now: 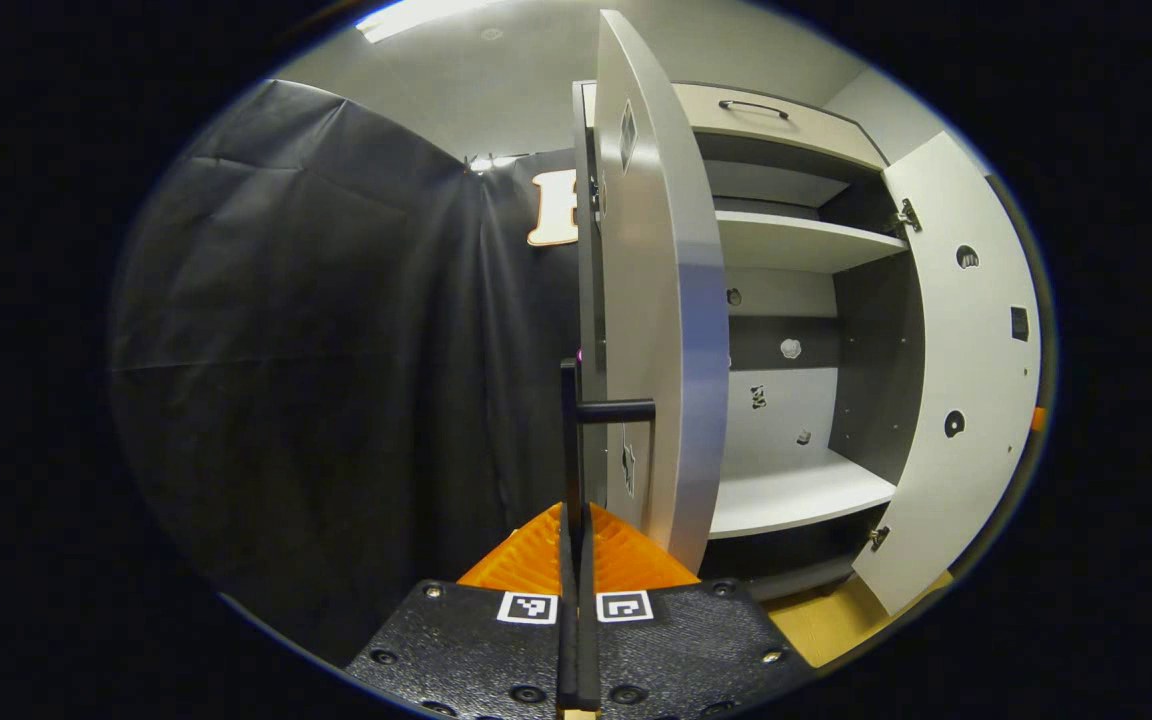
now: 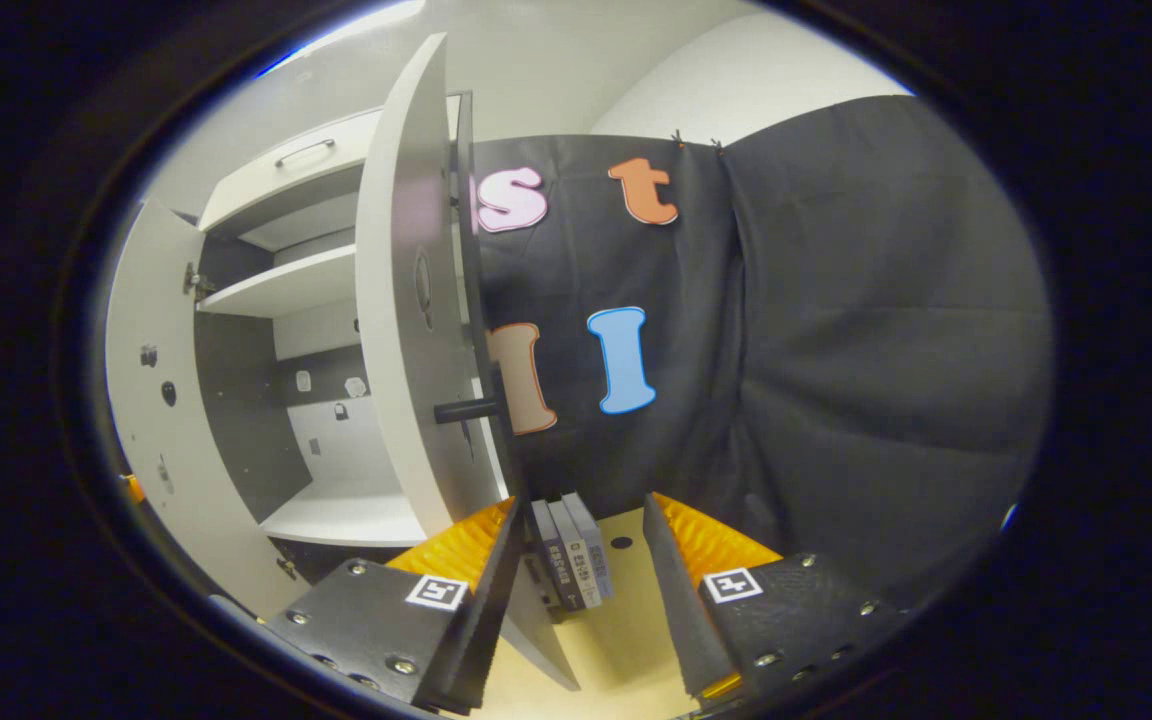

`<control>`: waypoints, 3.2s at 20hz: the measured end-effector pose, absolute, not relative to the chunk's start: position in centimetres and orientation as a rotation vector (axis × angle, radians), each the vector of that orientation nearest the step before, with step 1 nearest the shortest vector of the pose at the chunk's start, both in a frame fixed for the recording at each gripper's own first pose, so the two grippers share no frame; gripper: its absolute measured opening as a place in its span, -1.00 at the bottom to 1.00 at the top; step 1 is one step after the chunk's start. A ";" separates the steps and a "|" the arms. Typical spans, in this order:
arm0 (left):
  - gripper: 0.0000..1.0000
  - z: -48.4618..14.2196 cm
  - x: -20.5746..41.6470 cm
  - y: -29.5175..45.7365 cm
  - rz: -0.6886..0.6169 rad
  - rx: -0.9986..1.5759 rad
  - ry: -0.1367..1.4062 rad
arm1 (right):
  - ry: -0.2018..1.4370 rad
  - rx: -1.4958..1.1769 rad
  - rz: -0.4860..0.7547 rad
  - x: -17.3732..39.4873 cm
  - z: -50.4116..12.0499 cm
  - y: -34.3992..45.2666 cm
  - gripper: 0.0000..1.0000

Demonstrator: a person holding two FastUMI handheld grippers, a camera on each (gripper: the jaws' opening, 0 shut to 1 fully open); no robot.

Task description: Open the right door of the double-door shoe cabinet with the right hand, and open the left door with the left hand.

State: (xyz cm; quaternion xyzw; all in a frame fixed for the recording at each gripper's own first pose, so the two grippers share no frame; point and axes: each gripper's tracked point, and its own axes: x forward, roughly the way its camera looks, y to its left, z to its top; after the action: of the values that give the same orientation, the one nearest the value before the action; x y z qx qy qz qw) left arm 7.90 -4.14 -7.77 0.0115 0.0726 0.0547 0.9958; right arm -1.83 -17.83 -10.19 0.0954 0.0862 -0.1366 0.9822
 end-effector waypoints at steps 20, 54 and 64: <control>-0.99 -7.6 7.8 -4.7 -0.032 0.004 0.116 | 0.170 0.167 -0.285 -1.8 -10.2 -17.8 0.41; -0.70 -4.0 7.3 -9.1 -0.127 -0.019 0.044 | 0.047 0.121 -0.181 -6.6 -2.0 -9.9 0.29; -0.77 -2.1 9.4 -12.8 -0.239 -0.010 -0.045 | 0.020 0.136 -0.054 -3.5 -0.3 -2.5 0.41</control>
State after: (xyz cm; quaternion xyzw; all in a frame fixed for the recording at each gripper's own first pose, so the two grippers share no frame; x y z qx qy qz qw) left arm 9.36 -12.76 -2.05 -0.0050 -0.0223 -0.1193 0.9926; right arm -3.53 -2.54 -0.32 0.0681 0.0101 -0.0271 0.9973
